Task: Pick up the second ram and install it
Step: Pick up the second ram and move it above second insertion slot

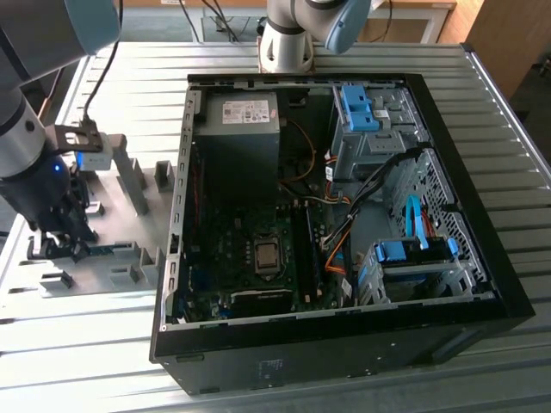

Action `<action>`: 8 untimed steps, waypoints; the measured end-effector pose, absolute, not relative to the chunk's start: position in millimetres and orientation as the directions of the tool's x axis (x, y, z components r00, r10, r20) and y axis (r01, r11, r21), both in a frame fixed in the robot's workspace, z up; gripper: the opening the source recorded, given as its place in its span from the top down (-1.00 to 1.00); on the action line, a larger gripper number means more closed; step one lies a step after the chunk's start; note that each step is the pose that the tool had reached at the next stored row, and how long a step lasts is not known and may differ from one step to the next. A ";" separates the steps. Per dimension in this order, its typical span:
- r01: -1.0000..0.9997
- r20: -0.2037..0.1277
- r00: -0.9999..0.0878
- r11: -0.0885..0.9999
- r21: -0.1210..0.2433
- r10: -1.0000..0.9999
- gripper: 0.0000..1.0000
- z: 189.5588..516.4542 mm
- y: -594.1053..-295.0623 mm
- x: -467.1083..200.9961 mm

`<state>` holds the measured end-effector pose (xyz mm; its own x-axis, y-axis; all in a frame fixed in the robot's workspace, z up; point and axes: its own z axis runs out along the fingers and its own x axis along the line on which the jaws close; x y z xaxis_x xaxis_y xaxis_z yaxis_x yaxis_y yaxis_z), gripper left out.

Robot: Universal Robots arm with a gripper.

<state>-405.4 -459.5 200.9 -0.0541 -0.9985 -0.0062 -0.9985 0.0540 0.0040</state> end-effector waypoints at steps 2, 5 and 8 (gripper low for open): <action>-0.999 -0.006 -0.054 0.054 0.004 -0.999 0.42 200.3 -459.4 -405.5; -0.999 -0.005 -0.054 0.054 0.003 -0.999 0.42 199.6 -459.4 -405.5; -0.999 -0.005 -0.054 0.054 0.003 -0.999 0.42 198.9 -459.4 -405.5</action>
